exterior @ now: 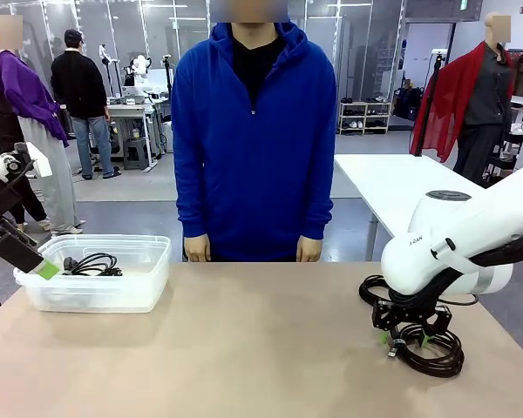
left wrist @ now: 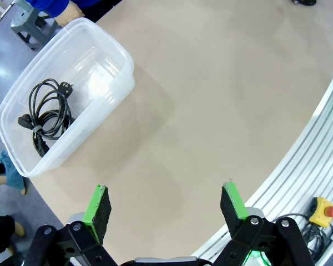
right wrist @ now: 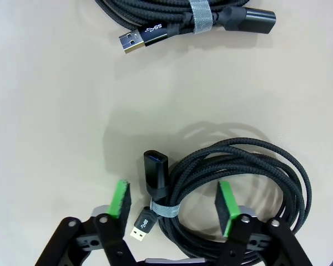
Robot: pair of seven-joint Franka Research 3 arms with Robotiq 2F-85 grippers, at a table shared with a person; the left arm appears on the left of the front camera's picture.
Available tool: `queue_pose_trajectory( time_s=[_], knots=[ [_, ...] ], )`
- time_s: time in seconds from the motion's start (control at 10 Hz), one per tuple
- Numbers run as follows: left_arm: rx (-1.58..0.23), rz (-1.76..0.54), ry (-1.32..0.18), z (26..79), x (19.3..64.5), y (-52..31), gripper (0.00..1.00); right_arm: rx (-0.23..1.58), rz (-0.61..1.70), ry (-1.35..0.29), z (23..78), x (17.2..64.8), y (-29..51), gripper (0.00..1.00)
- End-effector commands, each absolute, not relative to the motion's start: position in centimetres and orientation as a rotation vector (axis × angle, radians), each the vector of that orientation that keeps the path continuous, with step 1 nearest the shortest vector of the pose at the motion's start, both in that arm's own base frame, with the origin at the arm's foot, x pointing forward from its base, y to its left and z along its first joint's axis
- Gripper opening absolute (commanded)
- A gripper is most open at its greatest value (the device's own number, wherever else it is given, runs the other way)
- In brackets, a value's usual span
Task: Organize and store the cables.
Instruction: Place the USB Extension Cable into the Organizing box.
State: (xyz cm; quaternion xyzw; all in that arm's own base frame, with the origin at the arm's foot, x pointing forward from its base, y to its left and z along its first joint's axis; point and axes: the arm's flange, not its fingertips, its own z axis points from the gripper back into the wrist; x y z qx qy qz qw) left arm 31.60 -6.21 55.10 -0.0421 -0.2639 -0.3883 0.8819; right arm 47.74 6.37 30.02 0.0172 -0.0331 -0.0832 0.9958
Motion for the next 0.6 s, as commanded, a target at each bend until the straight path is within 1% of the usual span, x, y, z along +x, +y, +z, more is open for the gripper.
queue_pose_trajectory(
  time_s=[0.0,0.1,0.2,0.3,0.4,0.5],
  knots=[
    [-0.082,-0.813,-0.551,55.2,31.5,-6.4,1.00,-0.002,-0.189,-0.077,29.8,48.2,7.2,0.55],
    [-0.082,-0.813,-0.551,55.2,31.5,-6.4,1.00,-0.002,-0.172,-0.072,30.0,47.9,7.6,0.41],
    [-0.082,-0.813,-0.551,55.2,31.5,-6.4,1.00,-0.004,-0.149,-0.074,30.2,47.5,8.0,0.35],
    [-0.082,-0.813,-0.551,55.2,31.5,-6.4,1.00,-0.012,-0.131,-0.082,30.4,47.2,8.4,0.21],
    [-0.082,-0.813,-0.551,55.2,31.5,-6.4,1.00,-0.019,-0.127,-0.081,30.4,47.2,8.5,0.15],
    [-0.082,-0.813,-0.551,55.2,31.5,-6.4,1.00,-0.020,-0.131,-0.078,30.3,47.3,8.4,0.01]
  ],
)
